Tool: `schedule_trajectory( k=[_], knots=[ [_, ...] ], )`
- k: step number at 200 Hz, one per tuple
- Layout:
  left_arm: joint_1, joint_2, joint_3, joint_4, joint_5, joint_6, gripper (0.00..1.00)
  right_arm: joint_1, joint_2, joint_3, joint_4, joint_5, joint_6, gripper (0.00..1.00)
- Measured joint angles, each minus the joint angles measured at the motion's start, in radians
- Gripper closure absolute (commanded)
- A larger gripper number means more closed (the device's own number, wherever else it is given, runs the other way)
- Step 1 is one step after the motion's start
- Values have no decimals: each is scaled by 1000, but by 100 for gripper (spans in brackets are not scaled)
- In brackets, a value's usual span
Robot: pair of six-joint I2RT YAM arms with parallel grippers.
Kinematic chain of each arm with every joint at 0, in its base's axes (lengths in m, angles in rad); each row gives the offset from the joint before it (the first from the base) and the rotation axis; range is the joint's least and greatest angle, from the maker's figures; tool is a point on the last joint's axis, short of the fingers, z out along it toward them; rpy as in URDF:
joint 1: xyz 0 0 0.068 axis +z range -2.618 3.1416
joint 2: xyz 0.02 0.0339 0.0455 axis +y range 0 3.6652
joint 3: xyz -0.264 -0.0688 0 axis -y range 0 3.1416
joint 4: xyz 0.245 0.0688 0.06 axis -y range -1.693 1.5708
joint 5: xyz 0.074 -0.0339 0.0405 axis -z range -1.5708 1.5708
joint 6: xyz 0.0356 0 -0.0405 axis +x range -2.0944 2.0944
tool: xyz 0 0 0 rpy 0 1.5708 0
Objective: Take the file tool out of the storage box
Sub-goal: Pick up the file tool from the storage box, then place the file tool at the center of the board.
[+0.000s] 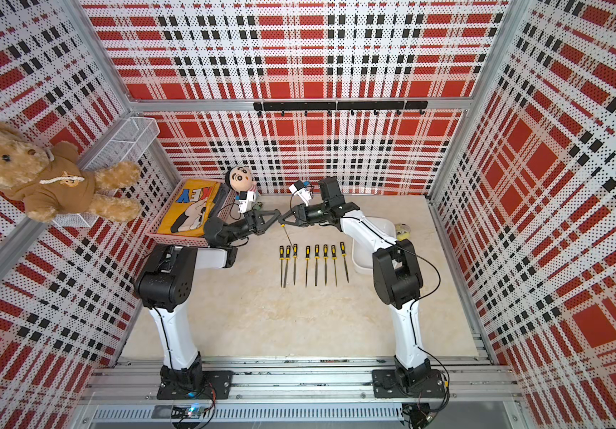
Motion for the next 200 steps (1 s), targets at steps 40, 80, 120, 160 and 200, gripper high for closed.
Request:
schedule_trajectory(
  k=[40,80,120,160,200],
  knots=[
    [8,-25,-15,-79,-27,67,100,-3,0,-2,-15,36,-6,12],
    [47,-107,45,-676,-201,448,100,-62,-52,-137,2,200,-11,0],
    [32,-108,275,-1324,-578,827,100,-142,-102,-154,-75,447,-65,0],
    [-8,-79,315,-1633,-774,957,100,-146,-141,-154,-95,581,-68,0],
    [-82,-23,366,-1739,-850,998,100,-146,-141,-159,-119,624,-59,0]
  ],
)
